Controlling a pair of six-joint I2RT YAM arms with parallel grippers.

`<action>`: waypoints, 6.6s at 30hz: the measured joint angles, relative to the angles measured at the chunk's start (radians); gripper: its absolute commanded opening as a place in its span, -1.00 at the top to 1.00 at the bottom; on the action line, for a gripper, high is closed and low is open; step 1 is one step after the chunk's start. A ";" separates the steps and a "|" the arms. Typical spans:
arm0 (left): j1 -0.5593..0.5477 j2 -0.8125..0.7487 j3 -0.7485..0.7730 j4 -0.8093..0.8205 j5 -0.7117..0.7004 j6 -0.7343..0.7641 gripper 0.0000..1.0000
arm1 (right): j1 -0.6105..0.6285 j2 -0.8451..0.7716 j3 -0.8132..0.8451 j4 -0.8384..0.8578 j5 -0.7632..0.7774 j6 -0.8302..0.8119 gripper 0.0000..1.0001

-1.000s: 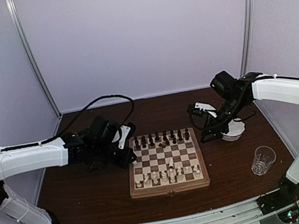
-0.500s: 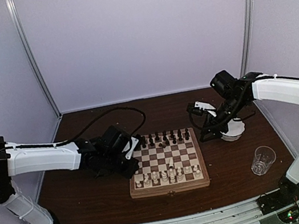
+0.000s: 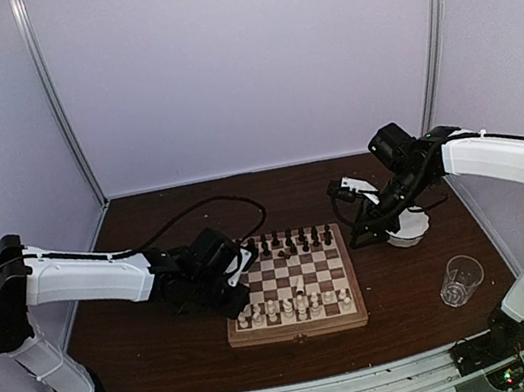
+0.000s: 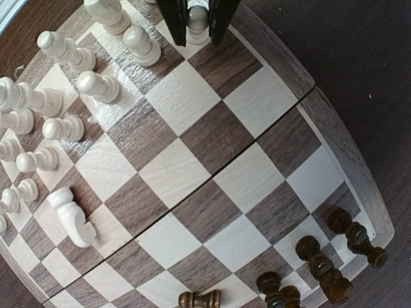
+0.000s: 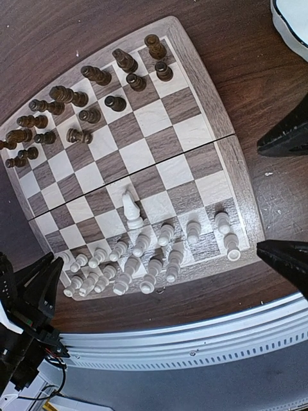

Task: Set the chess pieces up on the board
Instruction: Place the pawn on a2, then pick up the knight from the chessboard, then pass from the right arm to the left

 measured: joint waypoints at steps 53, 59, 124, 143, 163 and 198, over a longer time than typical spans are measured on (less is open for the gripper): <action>-0.030 -0.025 -0.034 -0.011 -0.037 -0.057 0.54 | 0.005 0.044 0.031 -0.005 -0.023 0.003 0.03; -0.033 -0.060 -0.021 -0.037 -0.038 -0.056 0.32 | 0.006 0.044 0.040 -0.008 -0.023 0.003 0.03; 0.120 -0.269 -0.006 -0.018 0.052 -0.274 0.02 | 0.340 0.621 0.507 -0.143 0.323 -0.578 0.09; 0.132 -0.264 -0.024 -0.003 0.086 -0.277 0.01 | 0.322 0.651 0.542 -0.164 0.261 -0.542 0.63; 0.134 -0.137 -0.034 0.184 0.286 -0.278 -0.04 | 0.245 0.569 0.529 -0.167 0.117 -0.328 0.67; 0.138 0.060 -0.053 0.729 0.607 -0.584 0.54 | 0.219 0.452 0.541 -0.140 -0.008 -0.134 0.65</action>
